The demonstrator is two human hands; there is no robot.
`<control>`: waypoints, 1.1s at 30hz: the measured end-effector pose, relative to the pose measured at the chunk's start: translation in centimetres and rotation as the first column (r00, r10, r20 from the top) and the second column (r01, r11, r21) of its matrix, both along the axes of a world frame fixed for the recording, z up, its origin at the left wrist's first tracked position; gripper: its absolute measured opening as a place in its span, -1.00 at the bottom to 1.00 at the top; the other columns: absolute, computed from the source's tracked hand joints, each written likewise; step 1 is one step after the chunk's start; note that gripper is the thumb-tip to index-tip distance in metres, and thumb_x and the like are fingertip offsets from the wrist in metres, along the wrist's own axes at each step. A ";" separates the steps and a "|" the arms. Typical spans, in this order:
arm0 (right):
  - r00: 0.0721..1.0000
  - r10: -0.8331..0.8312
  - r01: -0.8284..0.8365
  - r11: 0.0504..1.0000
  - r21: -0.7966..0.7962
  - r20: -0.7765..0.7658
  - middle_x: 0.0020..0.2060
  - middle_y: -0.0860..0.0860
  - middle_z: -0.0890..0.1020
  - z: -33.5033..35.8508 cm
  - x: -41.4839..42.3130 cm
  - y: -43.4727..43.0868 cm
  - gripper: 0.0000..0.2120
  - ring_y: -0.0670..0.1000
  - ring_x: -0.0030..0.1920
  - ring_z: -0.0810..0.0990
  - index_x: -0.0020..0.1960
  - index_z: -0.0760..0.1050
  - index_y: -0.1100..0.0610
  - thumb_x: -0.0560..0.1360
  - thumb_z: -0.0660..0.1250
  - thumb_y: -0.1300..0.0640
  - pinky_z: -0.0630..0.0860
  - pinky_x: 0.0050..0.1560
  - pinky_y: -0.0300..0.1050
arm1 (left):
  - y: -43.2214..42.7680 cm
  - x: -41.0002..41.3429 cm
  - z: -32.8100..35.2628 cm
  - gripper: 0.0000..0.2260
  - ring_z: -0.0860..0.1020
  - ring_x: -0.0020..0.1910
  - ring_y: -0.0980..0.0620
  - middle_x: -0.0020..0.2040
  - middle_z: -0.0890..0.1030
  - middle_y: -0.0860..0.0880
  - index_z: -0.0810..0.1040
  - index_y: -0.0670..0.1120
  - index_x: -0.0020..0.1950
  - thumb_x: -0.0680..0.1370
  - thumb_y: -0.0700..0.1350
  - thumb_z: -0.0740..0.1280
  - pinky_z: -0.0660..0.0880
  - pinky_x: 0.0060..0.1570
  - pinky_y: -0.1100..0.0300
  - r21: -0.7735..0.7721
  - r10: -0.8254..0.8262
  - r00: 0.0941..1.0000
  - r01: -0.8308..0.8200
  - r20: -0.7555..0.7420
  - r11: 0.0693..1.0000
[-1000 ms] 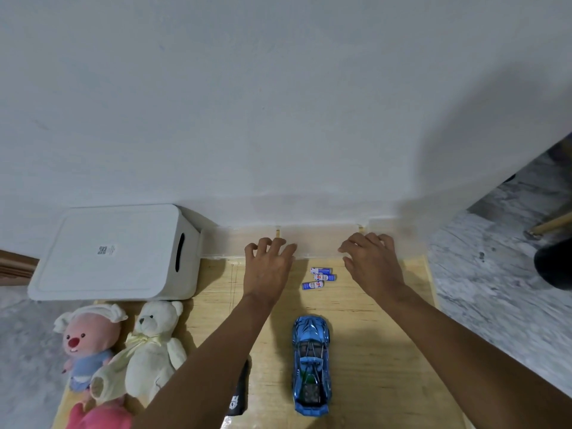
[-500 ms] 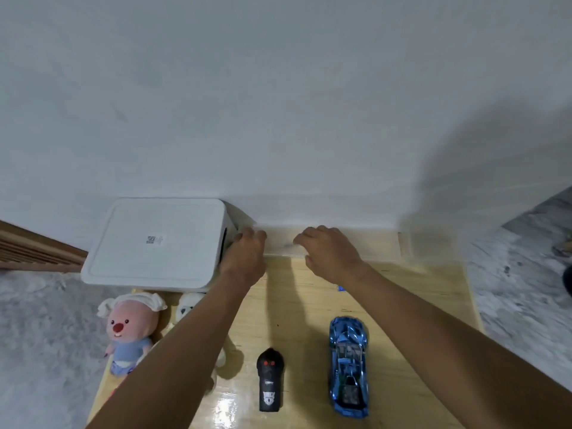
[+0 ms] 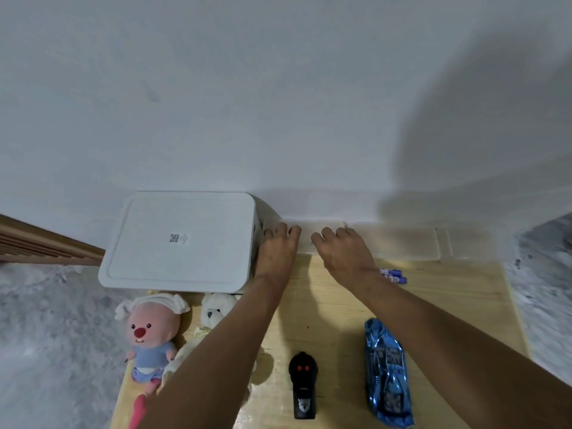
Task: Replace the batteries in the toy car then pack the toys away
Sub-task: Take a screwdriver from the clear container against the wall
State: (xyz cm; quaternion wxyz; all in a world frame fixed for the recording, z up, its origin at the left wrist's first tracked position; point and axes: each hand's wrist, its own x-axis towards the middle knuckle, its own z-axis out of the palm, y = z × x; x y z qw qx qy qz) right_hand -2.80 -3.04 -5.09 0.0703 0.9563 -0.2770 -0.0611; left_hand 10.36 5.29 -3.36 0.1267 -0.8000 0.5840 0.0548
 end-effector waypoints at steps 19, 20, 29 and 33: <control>0.986 -0.096 0.081 0.991 0.111 0.139 -0.51 0.01 0.54 1.8 -0.2 -0.9 -0.70 0.11 -0.56 0.48 -0.34 0.56 0.13 -0.02 0.52 0.34 0.19 -0.41 -0.22 | 0.7 -0.1 -2.0 -0.61 0.43 0.35 -0.16 0.31 0.50 -0.16 0.45 -0.14 0.38 0.65 0.06 0.34 0.38 0.39 0.03 -0.223 0.152 0.937 -0.228 -0.315 0.948; 0.989 -0.096 0.084 0.989 0.118 0.108 -0.46 0.00 0.57 1.9 -0.2 -1.1 -0.73 0.11 -0.50 0.52 -0.28 0.58 0.12 0.06 0.51 0.31 0.23 -0.38 -0.20 | 0.8 -0.2 -2.1 -0.63 0.45 0.33 -0.16 0.29 0.51 -0.16 0.48 -0.14 0.35 0.63 0.03 0.37 0.41 0.37 0.02 -0.247 0.158 0.929 -0.248 -0.334 0.937; 0.920 -0.254 0.104 0.893 0.437 0.300 -0.07 -0.09 0.65 4.3 -1.5 -3.8 -0.74 0.04 -0.12 0.58 0.08 0.49 -0.03 0.46 0.48 -0.01 0.41 -0.10 -0.12 | 0.5 -0.3 -1.9 -0.32 0.36 0.44 -0.24 0.43 0.39 -0.20 0.31 -0.08 0.47 0.47 0.01 0.56 0.42 0.41 -0.09 -0.316 0.160 0.924 -0.276 -0.348 0.908; 0.852 -0.239 0.096 0.946 0.310 0.467 -0.13 -0.07 0.57 4.1 -2.3 -4.0 -0.77 0.04 -0.06 0.56 -0.05 0.59 0.01 0.37 0.57 0.02 0.33 -0.11 -0.19 | 0.6 -0.6 -1.8 -0.11 0.19 0.59 -0.32 0.57 0.24 -0.27 0.08 0.04 0.60 0.46 0.01 0.59 0.33 0.50 -0.15 -0.345 0.141 0.934 -0.257 -0.327 0.903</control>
